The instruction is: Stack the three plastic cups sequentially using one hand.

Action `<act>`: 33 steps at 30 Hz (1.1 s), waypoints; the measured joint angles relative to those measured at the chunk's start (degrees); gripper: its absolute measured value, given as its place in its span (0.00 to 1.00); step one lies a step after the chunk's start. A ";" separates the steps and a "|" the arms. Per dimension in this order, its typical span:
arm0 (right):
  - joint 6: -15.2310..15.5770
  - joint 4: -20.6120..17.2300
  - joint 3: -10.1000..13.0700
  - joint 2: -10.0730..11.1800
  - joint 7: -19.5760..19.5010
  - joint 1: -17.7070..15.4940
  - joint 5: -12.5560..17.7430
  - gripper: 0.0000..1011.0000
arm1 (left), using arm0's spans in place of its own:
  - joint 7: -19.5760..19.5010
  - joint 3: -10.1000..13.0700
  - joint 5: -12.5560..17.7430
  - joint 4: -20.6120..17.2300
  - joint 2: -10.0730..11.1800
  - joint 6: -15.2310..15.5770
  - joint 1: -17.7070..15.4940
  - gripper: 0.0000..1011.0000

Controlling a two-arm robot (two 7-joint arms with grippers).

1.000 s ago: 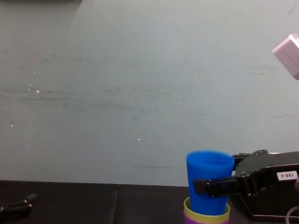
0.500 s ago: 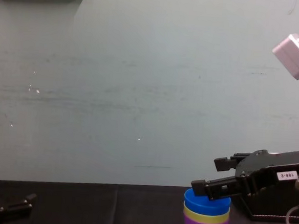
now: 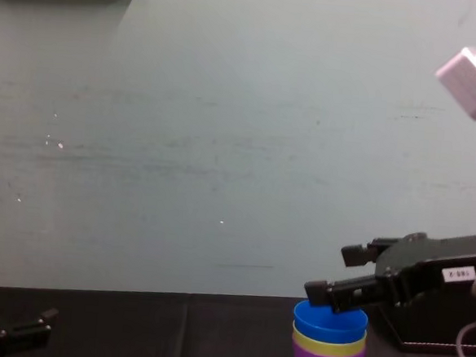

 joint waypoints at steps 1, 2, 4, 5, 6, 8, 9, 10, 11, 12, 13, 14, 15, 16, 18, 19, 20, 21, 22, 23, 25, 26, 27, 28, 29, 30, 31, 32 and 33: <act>0.03 -0.37 0.20 0.15 -0.17 -0.17 0.12 0.99 | 0.00 0.00 0.00 0.00 0.00 0.00 0.00 1.00; 0.07 -0.74 0.42 0.29 -0.33 -0.34 0.23 0.99 | 0.00 0.00 0.00 0.00 0.00 0.00 0.00 1.00; 0.37 -1.83 1.18 0.75 -0.94 -0.86 0.66 0.99 | 0.00 0.00 0.00 0.00 0.00 0.00 0.00 1.00; 0.54 -2.24 1.51 0.94 -1.22 -1.06 0.83 0.99 | 0.00 0.00 0.00 0.00 0.00 0.00 0.00 1.00; 0.83 -3.03 2.23 1.34 -1.78 -1.52 1.22 0.99 | 0.00 0.00 0.00 0.00 0.00 0.00 0.00 1.00; 1.15 -3.85 3.03 1.80 -2.41 -2.07 1.66 0.99 | 0.00 0.00 0.00 0.00 0.00 0.00 0.00 1.00; 1.47 -4.56 3.77 2.20 -3.05 -2.60 2.07 0.99 | 0.00 0.00 0.00 0.00 0.00 0.00 0.00 1.00; 1.69 -4.86 4.19 2.39 -3.42 -2.88 2.29 0.99 | 0.00 0.00 0.00 0.00 0.00 0.00 0.00 1.00; 2.33 -5.48 5.10 2.79 -4.34 -3.49 2.80 0.99 | 0.00 0.00 0.00 0.00 0.00 0.00 0.00 1.00; 2.60 -5.75 5.58 2.99 -4.73 -3.82 3.07 0.99 | 0.00 0.00 0.00 0.00 0.00 0.00 0.00 1.00; 2.94 -6.16 6.55 3.44 -5.47 -4.56 3.57 0.99 | 0.00 0.00 0.00 0.00 0.00 0.00 0.00 1.00; 3.06 -6.25 6.90 3.62 -5.78 -4.85 3.77 0.99 | 0.00 0.00 0.00 0.00 0.00 0.00 0.00 1.00; 3.13 -6.37 7.34 3.84 -6.05 -5.15 3.96 0.99 | 0.00 0.00 0.00 0.00 0.00 0.00 0.00 1.00; 3.19 -6.44 7.72 4.03 -6.34 -5.46 4.19 0.99 | 0.00 0.00 0.00 0.00 0.00 0.00 0.00 1.00; 3.28 -6.51 8.87 4.54 -7.00 -6.43 4.75 0.99 | 0.00 0.00 0.00 0.00 0.00 0.00 0.00 1.00; 3.29 -6.51 9.22 4.69 -7.24 -6.72 4.92 0.99 | 0.00 0.00 0.00 0.00 0.00 0.00 0.00 1.00; 3.28 -6.51 9.92 4.98 -7.67 -7.36 5.27 0.99 | 0.00 0.00 0.00 0.00 0.00 0.00 0.00 1.00; 3.27 -6.49 10.23 5.10 -7.83 -7.66 5.43 0.99 | 0.00 0.00 0.00 0.00 0.00 0.00 0.00 1.00; 3.25 -6.44 10.54 5.23 -8.08 -7.97 5.56 0.99 | 0.00 0.00 0.00 0.00 0.00 0.00 0.00 1.00; 3.21 -6.38 10.77 5.33 -8.24 -8.20 5.64 0.99 | 0.00 0.00 0.00 0.00 0.00 0.00 0.00 1.00; 3.07 -6.06 11.59 5.69 -8.73 -9.02 5.86 0.99 | 0.00 0.00 0.00 0.00 0.00 0.00 0.00 1.00; 2.99 -5.78 12.07 5.88 -9.13 -9.56 5.94 0.99 | 0.00 0.00 0.00 0.00 0.00 0.00 0.00 1.00; 2.99 -5.78 12.07 5.88 -9.13 -9.56 5.94 0.99 | 0.00 0.00 0.00 0.00 0.00 0.00 0.00 1.00; 2.94 -5.46 12.60 6.01 -9.50 -10.08 6.06 0.99 | 0.00 0.00 0.00 0.00 0.00 0.00 0.00 1.00; 2.92 -5.29 12.89 6.07 -9.64 -10.33 6.14 0.99 | 0.00 0.00 0.00 0.00 0.00 0.00 0.00 1.00; 2.88 -4.93 13.39 6.16 -9.95 -10.78 6.30 0.99 | 0.00 0.00 0.00 0.00 0.00 0.00 0.00 1.00; 2.86 -4.75 13.58 6.22 -10.06 -11.00 6.38 0.99 | 0.00 0.00 0.00 0.00 0.00 0.00 0.00 1.00; 2.84 -4.55 13.77 6.26 -10.18 -11.21 6.42 0.99 | 0.00 0.00 0.00 0.00 0.00 0.00 0.00 1.00; 2.78 -4.08 14.11 6.34 -10.37 -11.61 6.47 0.99 | 0.00 0.00 0.00 0.00 0.00 0.00 0.00 1.00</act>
